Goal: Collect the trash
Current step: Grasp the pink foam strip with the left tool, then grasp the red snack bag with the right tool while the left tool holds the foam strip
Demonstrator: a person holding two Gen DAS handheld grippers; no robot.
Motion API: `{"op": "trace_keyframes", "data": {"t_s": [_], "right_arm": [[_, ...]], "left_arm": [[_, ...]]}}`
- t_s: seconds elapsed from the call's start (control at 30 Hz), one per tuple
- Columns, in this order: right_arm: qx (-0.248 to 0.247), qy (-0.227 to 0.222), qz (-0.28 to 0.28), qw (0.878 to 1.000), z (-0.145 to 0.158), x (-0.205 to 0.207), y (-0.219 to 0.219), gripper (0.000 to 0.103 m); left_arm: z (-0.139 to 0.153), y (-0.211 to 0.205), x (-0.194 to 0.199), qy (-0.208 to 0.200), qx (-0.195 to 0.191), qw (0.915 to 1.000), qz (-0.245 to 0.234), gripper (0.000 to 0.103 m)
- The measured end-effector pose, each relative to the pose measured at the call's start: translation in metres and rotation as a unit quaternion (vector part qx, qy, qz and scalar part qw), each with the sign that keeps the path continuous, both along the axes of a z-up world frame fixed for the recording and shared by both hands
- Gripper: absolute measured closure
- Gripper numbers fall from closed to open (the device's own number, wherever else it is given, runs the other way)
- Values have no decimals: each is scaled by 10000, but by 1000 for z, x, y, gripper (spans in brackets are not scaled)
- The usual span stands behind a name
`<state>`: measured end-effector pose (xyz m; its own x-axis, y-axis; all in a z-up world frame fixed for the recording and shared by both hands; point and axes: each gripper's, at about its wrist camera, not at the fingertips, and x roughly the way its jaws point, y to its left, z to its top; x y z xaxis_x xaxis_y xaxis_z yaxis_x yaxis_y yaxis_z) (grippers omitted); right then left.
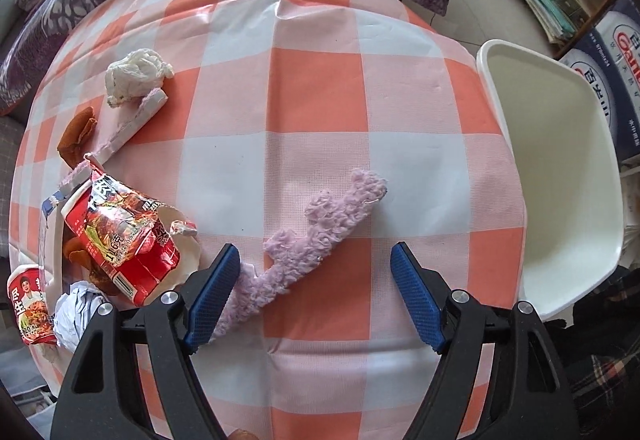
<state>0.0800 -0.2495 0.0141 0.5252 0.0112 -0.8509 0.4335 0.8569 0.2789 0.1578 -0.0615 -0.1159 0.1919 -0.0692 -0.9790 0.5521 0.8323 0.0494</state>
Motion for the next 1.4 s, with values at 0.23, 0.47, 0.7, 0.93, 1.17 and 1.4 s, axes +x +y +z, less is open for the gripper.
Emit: {"op": "trace_keyframes", "data": {"t_s": [0.23,0.47,0.7,0.93,1.17,1.4], "right_arm": [[59,79,117,9999,-6,10,18,7],[314,121,162,9993,-12,22,36,7],[279,196,403,9986,-21,40,73,7],[143,362,890,9953,-40,62,130,7],[180,572,1526,9865,-68,84,193,8],[-39,571,2314,9712,-87,100,252,8]], "left_arm": [[10,20,-3,-296,15,9989,355,73],[35,50,-16,-385,-471,9955,729,90],[86,100,-17,-588,-1484,9778,1360,91],[125,164,-21,-1038,-1948,9536,2049,91],[139,210,-23,-1211,-2218,9335,2545,91],[140,235,-27,-1214,-2333,9246,2757,91]]}}
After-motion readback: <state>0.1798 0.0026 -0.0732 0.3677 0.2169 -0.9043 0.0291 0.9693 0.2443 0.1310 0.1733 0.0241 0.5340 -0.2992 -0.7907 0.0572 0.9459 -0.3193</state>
